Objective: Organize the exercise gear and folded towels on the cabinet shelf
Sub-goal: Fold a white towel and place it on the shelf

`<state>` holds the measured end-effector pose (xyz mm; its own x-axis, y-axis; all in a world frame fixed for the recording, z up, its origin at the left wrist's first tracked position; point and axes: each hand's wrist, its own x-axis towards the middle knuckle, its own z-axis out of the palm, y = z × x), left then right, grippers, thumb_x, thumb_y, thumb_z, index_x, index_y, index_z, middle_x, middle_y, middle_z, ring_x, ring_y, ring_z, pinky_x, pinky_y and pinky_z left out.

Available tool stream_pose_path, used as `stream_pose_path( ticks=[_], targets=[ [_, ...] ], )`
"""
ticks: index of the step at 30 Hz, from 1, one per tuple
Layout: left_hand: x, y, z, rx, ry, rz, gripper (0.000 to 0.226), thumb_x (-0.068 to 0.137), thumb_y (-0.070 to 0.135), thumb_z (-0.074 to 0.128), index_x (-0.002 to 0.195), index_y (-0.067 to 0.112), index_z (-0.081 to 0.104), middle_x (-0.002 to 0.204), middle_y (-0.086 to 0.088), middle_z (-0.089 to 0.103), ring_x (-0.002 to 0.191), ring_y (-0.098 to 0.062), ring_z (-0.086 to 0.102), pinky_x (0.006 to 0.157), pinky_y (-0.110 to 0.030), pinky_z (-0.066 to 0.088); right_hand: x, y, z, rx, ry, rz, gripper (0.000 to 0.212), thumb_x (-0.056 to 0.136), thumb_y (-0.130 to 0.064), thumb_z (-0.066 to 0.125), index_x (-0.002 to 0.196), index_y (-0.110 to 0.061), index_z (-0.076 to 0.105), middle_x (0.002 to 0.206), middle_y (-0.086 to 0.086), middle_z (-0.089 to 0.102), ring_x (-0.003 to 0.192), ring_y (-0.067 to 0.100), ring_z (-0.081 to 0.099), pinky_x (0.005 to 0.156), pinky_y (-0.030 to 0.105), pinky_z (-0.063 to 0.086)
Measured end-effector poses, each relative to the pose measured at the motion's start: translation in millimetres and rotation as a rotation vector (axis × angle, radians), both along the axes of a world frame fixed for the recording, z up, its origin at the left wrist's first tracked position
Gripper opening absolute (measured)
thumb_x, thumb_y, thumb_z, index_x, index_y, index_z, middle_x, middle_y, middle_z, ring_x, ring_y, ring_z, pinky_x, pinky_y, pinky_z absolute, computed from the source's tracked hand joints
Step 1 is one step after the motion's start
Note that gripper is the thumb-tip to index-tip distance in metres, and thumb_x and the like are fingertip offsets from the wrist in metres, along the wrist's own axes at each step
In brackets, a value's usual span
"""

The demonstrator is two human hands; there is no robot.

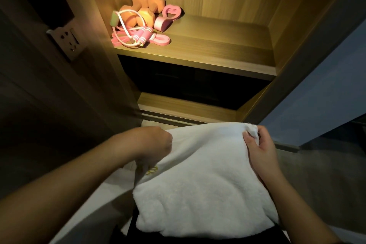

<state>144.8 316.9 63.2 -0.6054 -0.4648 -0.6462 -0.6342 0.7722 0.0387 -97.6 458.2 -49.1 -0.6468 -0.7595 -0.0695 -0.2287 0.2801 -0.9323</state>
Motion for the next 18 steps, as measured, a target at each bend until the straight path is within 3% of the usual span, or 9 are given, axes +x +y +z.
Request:
stream_pose_path(
  ticks=[2, 4, 7, 9, 12, 15, 18],
  targets=[
    [-3.5, -12.8, 14.2, 0.245, -0.091, -0.044, 0.023, 0.097, 0.023, 0.056, 0.120, 0.017, 0.058, 0.110, -0.003, 0.062, 0.088, -0.016, 0.058, 0.077, -0.027, 0.054, -0.9, -4.7, 5.9, -0.022, -0.002, 0.019, 0.003, 0.098, -0.034, 0.054, 0.100, -0.036, 0.054, 0.090, -0.024, 0.062, 0.083, -0.007, 0.059, 0.064, 0.018, 0.045],
    [-6.9, -17.3, 22.1, 0.479, -0.198, 0.000, 0.035, 0.094, 0.023, 0.063, 0.128, 0.020, 0.056, 0.119, -0.003, 0.063, 0.104, -0.021, 0.063, 0.092, -0.036, 0.055, 0.0, -7.6, 10.5, -0.041, -0.017, 0.042, 0.003, 0.097, -0.036, 0.055, 0.100, -0.037, 0.055, 0.091, -0.024, 0.062, 0.084, -0.006, 0.060, 0.060, 0.014, 0.047],
    [-5.7, -14.7, 17.1, 0.356, -0.242, -0.201, 0.035, 0.094, 0.019, 0.063, 0.128, 0.018, 0.060, 0.118, -0.003, 0.066, 0.103, -0.019, 0.062, 0.091, -0.032, 0.054, 0.1, -6.4, 14.1, -0.055, -0.047, 0.046, 0.006, 0.094, -0.042, 0.055, 0.099, -0.040, 0.056, 0.091, -0.025, 0.063, 0.084, -0.005, 0.062, 0.051, 0.010, 0.049],
    [3.4, -16.3, 12.7, 0.172, -0.033, -0.306, 0.016, 0.096, 0.024, 0.057, 0.107, 0.018, 0.065, 0.098, -0.001, 0.066, 0.085, -0.015, 0.059, 0.080, -0.033, 0.053, -4.6, -2.7, 13.4, -0.062, -0.094, 0.029, 0.004, 0.095, -0.041, 0.056, 0.097, -0.043, 0.058, 0.091, -0.023, 0.064, 0.083, -0.003, 0.063, 0.052, 0.012, 0.050],
    [26.2, -20.6, 8.3, 0.089, 0.347, -0.226, 0.024, 0.101, 0.038, 0.043, 0.086, 0.023, 0.054, 0.077, 0.003, 0.056, 0.070, -0.012, 0.051, 0.068, -0.037, 0.046, -15.0, 5.6, 10.3, -0.079, -0.189, -0.016, 0.007, 0.090, -0.049, 0.057, 0.096, -0.049, 0.061, 0.092, -0.019, 0.067, 0.085, 0.002, 0.067, 0.056, 0.017, 0.054],
    [41.2, -13.8, -4.0, 0.081, 0.672, 0.019, 0.021, 0.102, 0.038, 0.043, 0.088, 0.026, 0.053, 0.072, 0.007, 0.058, 0.064, -0.011, 0.054, 0.058, -0.032, 0.044, -17.6, 10.2, 7.0, -0.106, -0.271, -0.006, 0.020, 0.082, -0.057, 0.060, 0.099, -0.046, 0.064, 0.096, -0.011, 0.071, 0.088, 0.012, 0.070, 0.064, 0.027, 0.058],
    [39.6, -7.0, -21.2, 0.012, 0.990, 0.383, 0.020, 0.101, 0.028, 0.046, 0.084, 0.021, 0.055, 0.067, 0.002, 0.059, 0.059, -0.012, 0.055, 0.053, -0.032, 0.041, -16.5, 7.8, 6.0, -0.148, -0.304, -0.026, 0.019, 0.088, -0.048, 0.061, 0.103, -0.037, 0.067, 0.099, -0.003, 0.073, 0.087, 0.015, 0.072, 0.065, 0.030, 0.058]
  ],
)
